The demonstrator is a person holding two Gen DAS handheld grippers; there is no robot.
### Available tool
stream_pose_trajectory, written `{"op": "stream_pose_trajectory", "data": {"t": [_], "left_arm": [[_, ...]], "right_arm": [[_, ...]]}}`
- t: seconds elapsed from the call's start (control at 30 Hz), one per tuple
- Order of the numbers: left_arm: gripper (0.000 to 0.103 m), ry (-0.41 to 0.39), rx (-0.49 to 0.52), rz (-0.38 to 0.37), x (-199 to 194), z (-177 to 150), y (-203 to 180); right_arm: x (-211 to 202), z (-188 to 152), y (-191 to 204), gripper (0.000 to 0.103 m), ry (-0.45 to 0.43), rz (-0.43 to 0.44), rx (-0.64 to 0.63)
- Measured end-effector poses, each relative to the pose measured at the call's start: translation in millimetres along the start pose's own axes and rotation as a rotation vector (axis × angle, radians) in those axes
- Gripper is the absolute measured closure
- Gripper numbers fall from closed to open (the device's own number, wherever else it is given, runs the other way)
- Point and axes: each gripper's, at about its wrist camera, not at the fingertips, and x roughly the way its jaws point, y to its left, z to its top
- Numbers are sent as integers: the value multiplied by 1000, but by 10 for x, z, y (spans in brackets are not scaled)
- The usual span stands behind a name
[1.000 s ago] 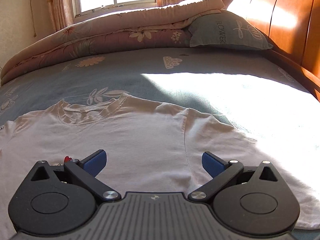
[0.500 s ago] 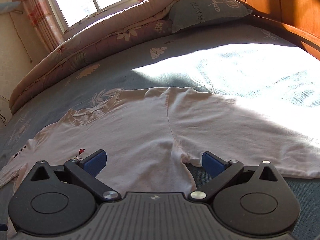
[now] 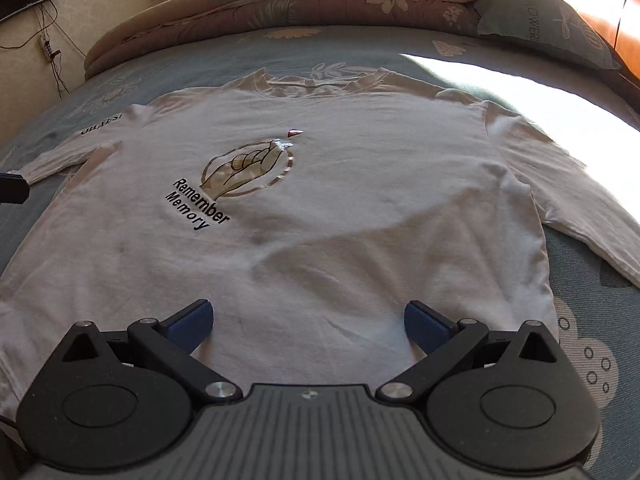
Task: Fold clothes
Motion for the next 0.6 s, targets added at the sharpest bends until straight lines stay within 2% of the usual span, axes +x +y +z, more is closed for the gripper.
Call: {"op": "stream_pose_trajectory", "data": {"t": [0.13,0.3,0.4,0.47,0.57,0.6], "left_arm": [[1,32,24,16,436,204,-66],[1,86,-6,-33,794,146,-116],[1,60,-19,-50,748,34,-50],[1,74,-34,-62,683,23,8],[1,69,-82,-102,622,217,149],[1,43,-106,-129,623,363,221]], "right_arm": [[23,8,30,0,9,-24,-22],[16,-5,7,0,4,-12,-29],[21,2,4,0,7,-9,-31],[21,-2,9,0,3,-12,-29],[25,-10,30,0,-2,-22,-30],[24,-9,35,0,-2,-25,-29]]}}
